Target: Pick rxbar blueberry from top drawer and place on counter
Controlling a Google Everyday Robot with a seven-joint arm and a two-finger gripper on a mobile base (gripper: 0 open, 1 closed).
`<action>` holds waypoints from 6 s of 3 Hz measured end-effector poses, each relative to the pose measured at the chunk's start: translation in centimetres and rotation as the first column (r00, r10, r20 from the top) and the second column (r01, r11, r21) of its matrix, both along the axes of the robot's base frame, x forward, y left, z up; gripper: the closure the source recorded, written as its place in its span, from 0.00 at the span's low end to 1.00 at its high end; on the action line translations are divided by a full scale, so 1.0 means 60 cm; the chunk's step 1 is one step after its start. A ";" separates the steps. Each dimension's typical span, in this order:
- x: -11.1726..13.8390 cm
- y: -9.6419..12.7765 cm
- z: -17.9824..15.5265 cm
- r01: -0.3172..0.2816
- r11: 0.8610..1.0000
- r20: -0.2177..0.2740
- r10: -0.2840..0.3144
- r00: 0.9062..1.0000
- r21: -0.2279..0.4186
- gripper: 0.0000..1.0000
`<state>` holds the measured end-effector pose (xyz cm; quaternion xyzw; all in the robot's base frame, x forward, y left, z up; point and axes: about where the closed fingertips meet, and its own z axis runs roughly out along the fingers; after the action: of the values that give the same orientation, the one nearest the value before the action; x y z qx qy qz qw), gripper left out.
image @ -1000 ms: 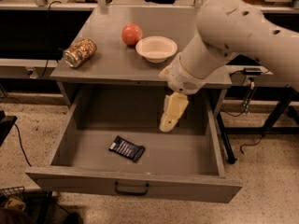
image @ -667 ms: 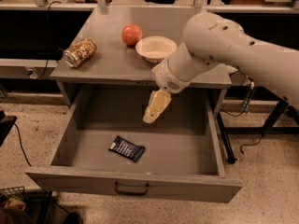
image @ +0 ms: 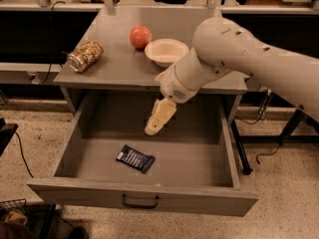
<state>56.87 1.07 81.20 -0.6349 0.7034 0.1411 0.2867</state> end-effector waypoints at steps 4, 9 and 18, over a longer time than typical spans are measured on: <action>-0.085 0.117 -0.186 -0.004 1.000 -0.102 0.003 0.995 -0.010 0.12; -0.090 0.088 -0.362 0.010 0.989 -0.132 -0.029 0.991 -0.145 0.59; 0.071 -0.145 0.052 -0.093 0.988 -0.233 0.121 0.965 0.127 1.00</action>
Offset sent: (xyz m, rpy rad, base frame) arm -0.0548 0.0855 -0.0674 0.0898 0.1195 0.0362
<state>61.15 -7.60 84.29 -0.6327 0.6883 0.2724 0.2276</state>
